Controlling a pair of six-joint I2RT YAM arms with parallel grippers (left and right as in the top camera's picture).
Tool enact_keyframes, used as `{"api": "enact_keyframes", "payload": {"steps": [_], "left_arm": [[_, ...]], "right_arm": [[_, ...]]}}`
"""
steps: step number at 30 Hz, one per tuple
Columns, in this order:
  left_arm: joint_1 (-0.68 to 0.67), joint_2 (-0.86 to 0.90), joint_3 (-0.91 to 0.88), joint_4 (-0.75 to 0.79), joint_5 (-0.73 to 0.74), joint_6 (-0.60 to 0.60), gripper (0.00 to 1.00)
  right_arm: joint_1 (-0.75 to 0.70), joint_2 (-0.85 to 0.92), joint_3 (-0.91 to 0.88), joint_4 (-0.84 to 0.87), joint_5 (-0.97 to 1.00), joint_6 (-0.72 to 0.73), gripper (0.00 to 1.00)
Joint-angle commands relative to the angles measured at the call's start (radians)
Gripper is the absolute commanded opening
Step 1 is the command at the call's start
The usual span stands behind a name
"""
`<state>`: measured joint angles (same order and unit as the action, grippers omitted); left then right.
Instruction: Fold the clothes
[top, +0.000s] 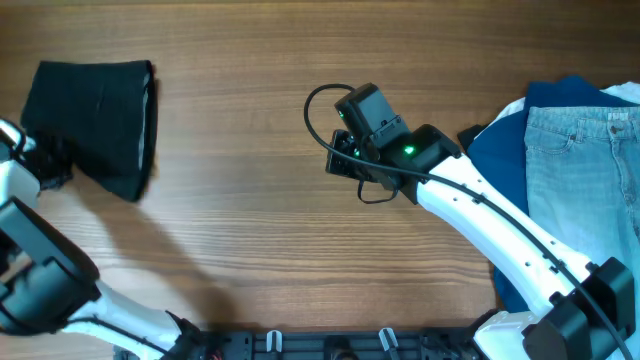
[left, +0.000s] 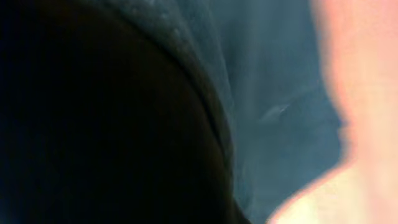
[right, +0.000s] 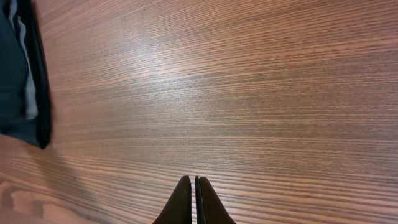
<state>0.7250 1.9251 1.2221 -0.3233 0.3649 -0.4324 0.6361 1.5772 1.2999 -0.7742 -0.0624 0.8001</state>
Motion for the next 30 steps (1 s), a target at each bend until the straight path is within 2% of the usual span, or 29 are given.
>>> {"api": "enact_keyframes", "payload": {"steps": [1,4,7,8,11,14,18,21,25,26,29,30], "left_arm": [[0.053,0.025,0.007,-0.050,-0.048,0.087,0.09],[0.094,0.006,0.008,-0.072,-0.048,0.085,0.45],[0.132,-0.014,0.048,-0.148,-0.038,0.085,0.88],[0.136,-0.021,0.076,-0.194,-0.028,0.094,0.90],[0.126,-0.047,0.201,-0.372,0.065,0.214,0.86],[0.082,-0.101,0.327,-0.541,0.090,0.292,0.85],[-0.040,-0.242,0.400,-0.633,0.071,0.378,0.85],[-0.201,-0.388,0.400,-0.686,-0.010,0.420,0.87],[-0.466,-0.511,0.399,-0.781,-0.156,0.425,1.00],[-0.533,-0.528,0.399,-0.810,-0.192,0.419,1.00],[-0.708,-0.539,0.399,-0.919,-0.290,0.327,1.00],[-0.742,-0.539,0.398,-0.940,-0.305,0.308,1.00]], "right_arm": [[-0.003,-0.006,0.003,-0.001,0.033,-0.012,0.05],[-0.003,-0.006,0.003,-0.001,0.032,-0.013,0.04],[-0.003,-0.006,0.003,0.001,0.063,-0.027,0.09],[-0.003,-0.006,0.003,0.011,0.078,-0.058,0.11],[-0.003,-0.019,0.012,0.041,0.090,-0.137,0.14],[-0.004,-0.076,0.032,0.037,0.204,-0.174,0.13],[-0.006,-0.230,0.038,0.032,0.338,-0.173,0.17],[-0.033,-0.384,0.038,0.011,0.365,-0.196,0.21],[-0.114,-0.552,0.038,-0.083,0.360,-0.198,0.25],[-0.134,-0.577,0.038,-0.113,0.357,-0.198,0.26],[-0.185,-0.627,0.038,-0.278,0.320,-0.192,0.41],[-0.188,-0.627,0.038,-0.317,0.319,-0.182,0.42]]}}
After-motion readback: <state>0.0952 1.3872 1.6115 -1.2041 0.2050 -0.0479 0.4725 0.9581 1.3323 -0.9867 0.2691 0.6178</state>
